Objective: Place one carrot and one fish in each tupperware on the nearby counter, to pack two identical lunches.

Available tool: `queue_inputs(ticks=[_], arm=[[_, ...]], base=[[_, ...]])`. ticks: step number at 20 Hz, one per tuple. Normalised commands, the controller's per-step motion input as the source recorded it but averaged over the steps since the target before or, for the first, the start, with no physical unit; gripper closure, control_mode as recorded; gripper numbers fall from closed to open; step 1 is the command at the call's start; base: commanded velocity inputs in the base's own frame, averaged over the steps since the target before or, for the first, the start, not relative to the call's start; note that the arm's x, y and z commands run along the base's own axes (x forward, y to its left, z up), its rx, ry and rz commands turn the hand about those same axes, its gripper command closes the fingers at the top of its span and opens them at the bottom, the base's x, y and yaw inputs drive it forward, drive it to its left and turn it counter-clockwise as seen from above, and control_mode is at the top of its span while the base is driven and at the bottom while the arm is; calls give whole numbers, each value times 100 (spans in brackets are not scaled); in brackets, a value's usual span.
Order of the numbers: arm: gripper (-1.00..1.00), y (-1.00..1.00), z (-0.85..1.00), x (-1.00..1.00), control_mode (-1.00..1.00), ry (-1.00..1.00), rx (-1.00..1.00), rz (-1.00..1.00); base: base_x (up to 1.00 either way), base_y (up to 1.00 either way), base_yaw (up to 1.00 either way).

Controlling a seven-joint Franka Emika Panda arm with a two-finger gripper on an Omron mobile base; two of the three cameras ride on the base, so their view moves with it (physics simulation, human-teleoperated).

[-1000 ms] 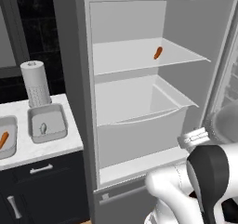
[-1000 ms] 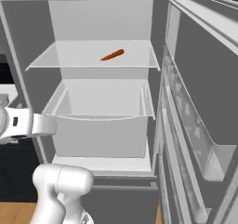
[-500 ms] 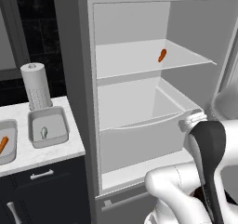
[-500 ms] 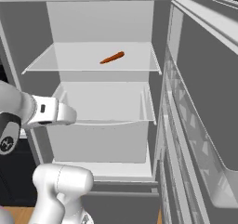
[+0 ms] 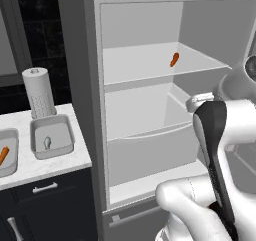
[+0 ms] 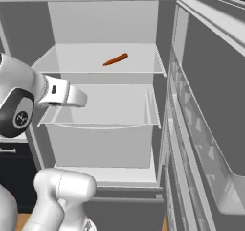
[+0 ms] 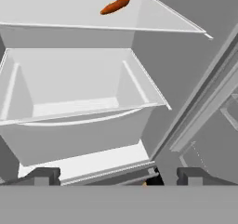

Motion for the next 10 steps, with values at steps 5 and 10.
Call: queue_inputs(ticks=[5, 10], arm=[[-100, 0, 39, 47, -100, 0, 12, -3], [-100, -12, 0, 83, -100, 0, 18, 0]], base=[[0, 0, 0], [0, 0, 0]])
